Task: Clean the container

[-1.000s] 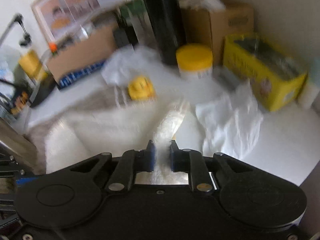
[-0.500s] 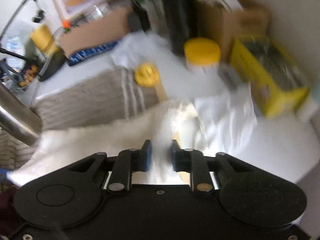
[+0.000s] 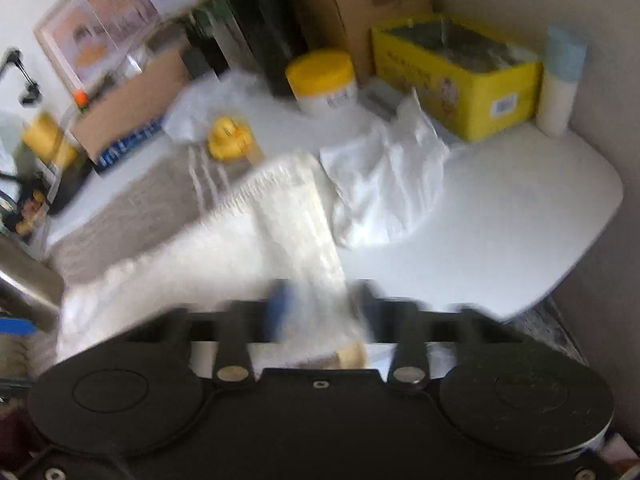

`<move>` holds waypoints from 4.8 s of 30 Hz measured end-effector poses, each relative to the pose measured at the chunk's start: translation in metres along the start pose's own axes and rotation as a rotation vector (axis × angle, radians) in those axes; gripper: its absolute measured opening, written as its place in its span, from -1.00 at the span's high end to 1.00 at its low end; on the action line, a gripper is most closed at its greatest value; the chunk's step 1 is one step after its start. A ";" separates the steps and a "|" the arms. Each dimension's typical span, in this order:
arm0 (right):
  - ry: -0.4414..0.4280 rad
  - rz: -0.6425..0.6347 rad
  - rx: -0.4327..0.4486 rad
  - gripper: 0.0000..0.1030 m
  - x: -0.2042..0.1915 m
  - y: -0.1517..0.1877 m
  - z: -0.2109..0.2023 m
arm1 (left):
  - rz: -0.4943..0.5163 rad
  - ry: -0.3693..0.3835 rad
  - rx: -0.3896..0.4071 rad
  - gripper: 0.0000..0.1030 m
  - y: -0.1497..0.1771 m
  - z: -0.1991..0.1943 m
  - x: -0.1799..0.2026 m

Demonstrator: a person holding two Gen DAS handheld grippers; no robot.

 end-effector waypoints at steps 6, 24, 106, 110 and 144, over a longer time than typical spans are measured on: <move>-0.025 0.003 -0.075 0.88 0.017 -0.030 -0.031 | -0.015 0.042 -0.076 -0.14 0.006 0.025 -0.002; -0.218 0.100 -0.056 0.77 0.033 -0.003 0.006 | -0.065 0.067 -0.141 -0.14 0.015 0.042 0.003; -0.371 -0.347 -0.182 0.76 -0.153 0.011 0.034 | -0.116 0.036 -0.092 -0.35 0.049 0.028 -0.015; -0.204 -0.574 -0.189 0.77 -0.188 0.020 0.037 | -0.163 0.084 -0.077 -0.35 0.051 0.020 -0.027; -0.298 -0.384 0.049 0.29 -0.196 0.102 0.006 | -0.239 0.096 0.038 -0.04 0.016 0.025 -0.050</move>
Point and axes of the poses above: each gripper's, at about its wrist camera, not at the fingertips, and z roughly the way its jaws point, x to its right, y to its underside, the point moved 4 cm from there along z, roughly the way its jaws point, and after that the axes turned 6 degrees about -y, right-handed, at the moved point
